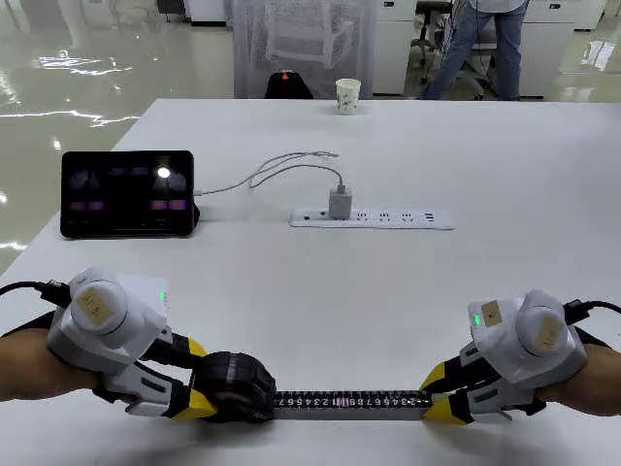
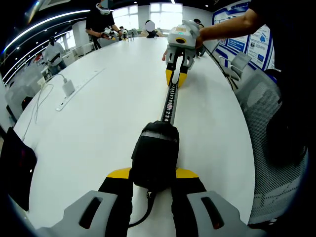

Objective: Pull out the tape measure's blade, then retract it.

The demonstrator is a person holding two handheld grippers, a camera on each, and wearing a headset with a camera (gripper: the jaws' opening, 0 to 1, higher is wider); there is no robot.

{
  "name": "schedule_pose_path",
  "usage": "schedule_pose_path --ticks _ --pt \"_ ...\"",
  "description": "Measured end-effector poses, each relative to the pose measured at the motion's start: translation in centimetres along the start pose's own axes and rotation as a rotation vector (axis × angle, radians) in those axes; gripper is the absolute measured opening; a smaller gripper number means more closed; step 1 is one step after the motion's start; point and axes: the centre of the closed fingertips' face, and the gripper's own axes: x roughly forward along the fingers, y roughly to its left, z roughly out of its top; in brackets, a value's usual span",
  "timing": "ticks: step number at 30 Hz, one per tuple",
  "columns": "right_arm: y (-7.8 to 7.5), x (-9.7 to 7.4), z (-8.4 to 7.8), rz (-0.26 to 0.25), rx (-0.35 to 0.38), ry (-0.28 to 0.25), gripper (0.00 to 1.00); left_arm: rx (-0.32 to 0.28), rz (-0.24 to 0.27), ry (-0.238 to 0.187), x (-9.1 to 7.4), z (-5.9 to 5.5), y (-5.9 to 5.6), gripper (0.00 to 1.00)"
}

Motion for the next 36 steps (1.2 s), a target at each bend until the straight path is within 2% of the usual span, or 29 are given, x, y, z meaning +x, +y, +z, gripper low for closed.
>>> schedule_pose_path --ticks 10,27,36 --pt "0.0 -0.9 -1.1 -0.005 0.003 0.022 0.09 0.002 -0.001 0.003 0.3 -0.4 0.6 0.24" --pt "-0.4 -2.6 -3.5 -0.021 0.008 0.073 0.09 0.002 -0.003 0.003 0.3 -0.5 0.6 0.24" --pt "-0.3 -3.2 -4.2 -0.030 0.024 0.077 0.09 0.003 -0.001 0.005 0.4 -0.5 0.6 0.24"
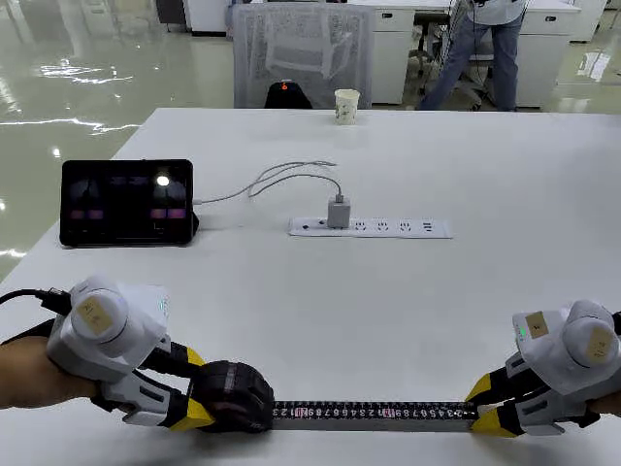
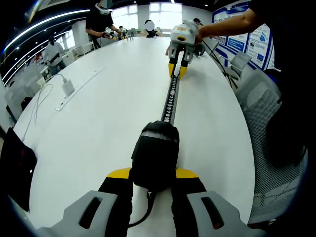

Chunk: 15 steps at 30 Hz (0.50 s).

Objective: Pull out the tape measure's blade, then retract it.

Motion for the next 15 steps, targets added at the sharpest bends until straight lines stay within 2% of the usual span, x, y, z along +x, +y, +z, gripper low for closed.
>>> schedule_pose_path --ticks 15 --pt "0.08 0.09 0.06 0.002 -0.011 0.025 0.11 0.012 0.019 0.019 0.05 0.13 -0.05 0.25"
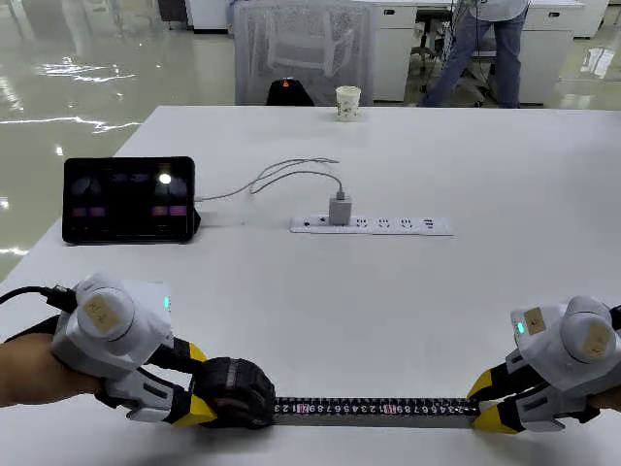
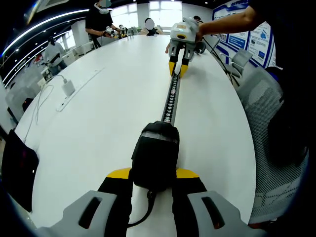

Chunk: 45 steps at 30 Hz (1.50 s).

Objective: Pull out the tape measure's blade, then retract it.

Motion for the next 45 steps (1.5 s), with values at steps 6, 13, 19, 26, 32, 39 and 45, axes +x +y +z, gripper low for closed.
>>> schedule_pose_path --ticks 6,13,19,26,32,39,45 --pt "0.0 0.0 0.0 0.001 -0.004 0.010 0.11 0.001 0.005 0.006 0.0 0.0 0.0 0.25" --pt "0.1 0.0 0.0 0.004 -0.007 0.026 0.11 -0.001 0.012 0.017 0.0 0.0 0.1 0.25" --pt "0.2 0.0 0.0 0.003 -0.011 0.041 0.12 0.003 0.016 0.026 0.0 0.0 0.1 0.25" --pt "0.4 -0.1 -0.2 -0.008 0.002 0.046 0.13 -0.001 0.028 0.029 -0.2 0.0 0.2 0.25" --pt "0.5 -0.5 -0.6 -0.025 0.021 0.042 0.20 -0.023 0.041 0.029 -0.7 -0.2 0.3 0.31" --pt "0.9 -1.1 -0.7 -0.049 0.061 0.025 0.30 -0.061 0.062 0.028 -1.2 -0.6 -0.2 0.44" --pt "1.3 -1.7 -1.0 -0.074 0.115 -0.004 0.38 -0.105 0.088 0.017 -1.8 -0.9 -0.8 0.53"
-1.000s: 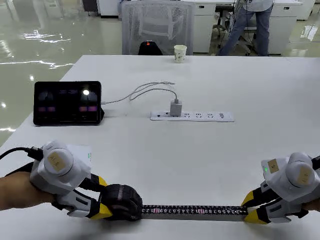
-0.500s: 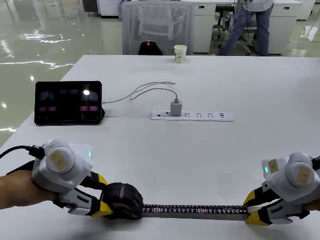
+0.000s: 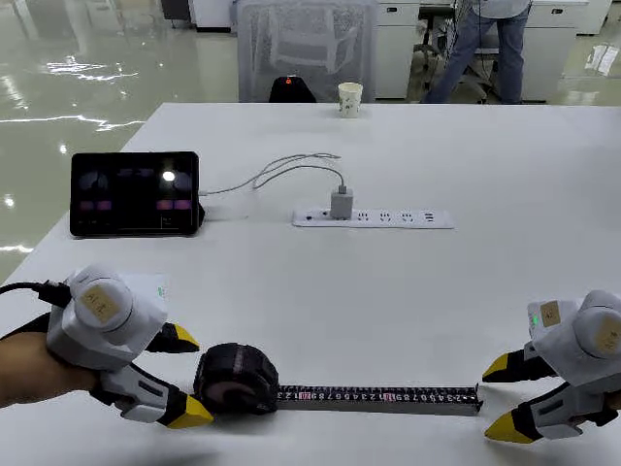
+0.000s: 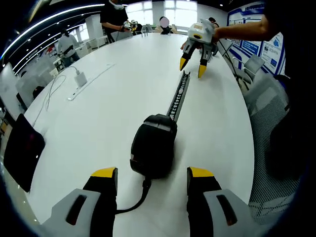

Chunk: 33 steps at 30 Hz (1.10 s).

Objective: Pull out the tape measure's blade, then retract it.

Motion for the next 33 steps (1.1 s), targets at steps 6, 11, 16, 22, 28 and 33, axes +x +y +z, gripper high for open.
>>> schedule_pose_path --ticks 6,11,16,22,28,33 --pt "0.6 -0.5 -0.2 -0.021 0.038 -0.020 0.46 -0.043 0.020 -0.012 -0.6 -0.2 -0.5 0.60" --pt "1.3 -1.0 0.0 -0.044 0.089 -0.049 0.53 -0.104 0.036 -0.059 -1.1 0.4 -1.0 0.64" --pt "1.8 -1.6 0.1 -0.063 0.124 -0.072 0.59 -0.130 0.050 -0.083 -1.4 0.7 -1.4 0.70" --pt "2.4 -1.9 -0.1 -0.077 0.159 -0.093 0.65 -0.172 0.078 -0.123 -2.2 1.2 -1.9 0.76" --pt "3.3 -2.2 0.4 -0.099 0.191 -0.122 0.69 -0.206 0.107 -0.154 -2.7 1.3 -2.7 0.81" --pt "3.9 -2.5 0.8 -0.122 0.208 -0.148 0.73 -0.252 0.143 -0.194 -3.3 1.3 -3.0 0.85"
